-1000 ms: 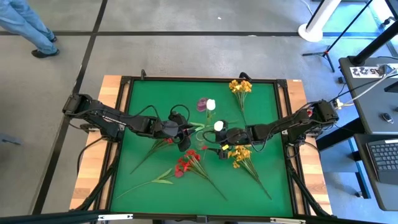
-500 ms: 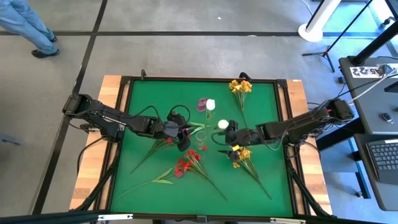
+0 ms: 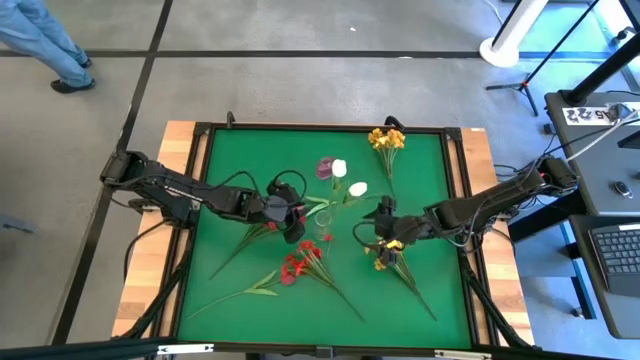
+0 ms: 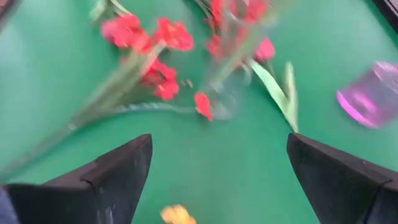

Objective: Sort flowers into vase by color
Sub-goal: Put the bottom yellow flowers into the transparent vase

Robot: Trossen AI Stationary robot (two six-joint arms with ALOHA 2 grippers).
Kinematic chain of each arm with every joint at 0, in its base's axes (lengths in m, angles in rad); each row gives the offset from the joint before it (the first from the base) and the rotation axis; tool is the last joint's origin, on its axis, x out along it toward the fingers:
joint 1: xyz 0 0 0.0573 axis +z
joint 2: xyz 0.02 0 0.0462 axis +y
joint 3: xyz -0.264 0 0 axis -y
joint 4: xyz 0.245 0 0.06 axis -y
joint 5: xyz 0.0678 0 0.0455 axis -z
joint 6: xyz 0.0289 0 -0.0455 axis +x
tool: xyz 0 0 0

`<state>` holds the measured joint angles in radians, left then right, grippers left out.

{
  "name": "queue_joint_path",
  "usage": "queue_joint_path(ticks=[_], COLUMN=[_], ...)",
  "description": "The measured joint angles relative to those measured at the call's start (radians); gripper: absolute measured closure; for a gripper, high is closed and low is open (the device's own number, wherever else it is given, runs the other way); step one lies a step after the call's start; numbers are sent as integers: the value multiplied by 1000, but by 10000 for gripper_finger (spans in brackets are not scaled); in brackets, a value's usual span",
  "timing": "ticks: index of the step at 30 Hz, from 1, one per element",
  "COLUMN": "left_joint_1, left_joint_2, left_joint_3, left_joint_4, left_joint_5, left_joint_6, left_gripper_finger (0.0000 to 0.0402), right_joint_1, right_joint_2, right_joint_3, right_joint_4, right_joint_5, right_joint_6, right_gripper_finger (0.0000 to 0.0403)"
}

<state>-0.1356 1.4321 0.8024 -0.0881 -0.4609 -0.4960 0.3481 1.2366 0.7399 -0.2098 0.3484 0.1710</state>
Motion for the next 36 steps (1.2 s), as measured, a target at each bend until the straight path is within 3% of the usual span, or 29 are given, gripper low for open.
queue_joint_path(ticks=[6,10,17,23,26,30,36], left_joint_1=[-16,-44,-114,-159,-171,-176,-176], left_joint_2=[-102,-215,-354,-344,-336,-338,-338], left_joint_3=[0,0,1,1,0,0,0], left_joint_4=[-165,-258,-297,-297,-304,-300,-300], left_joint_5=[-42,-121,-222,-230,-229,-241,-248], left_joint_6=[-46,-61,-68,-80,-98,-103,-106], left_gripper_finger=[289,289,289,289,289,289,289], right_joint_1=[0,0,10,148,222,332,427], right_joint_2=[-61,-103,-136,-111,-109,-90,21], right_joint_3=[0,-1,-1,0,0,0,0], right_joint_4=[-254,-363,-452,-474,-519,-522,-516], right_joint_5=[64,41,-226,-388,-389,-303,-247], right_joint_6=[137,242,480,652,781,922,1086], right_gripper_finger=[32,32,32,56,77,103,120])
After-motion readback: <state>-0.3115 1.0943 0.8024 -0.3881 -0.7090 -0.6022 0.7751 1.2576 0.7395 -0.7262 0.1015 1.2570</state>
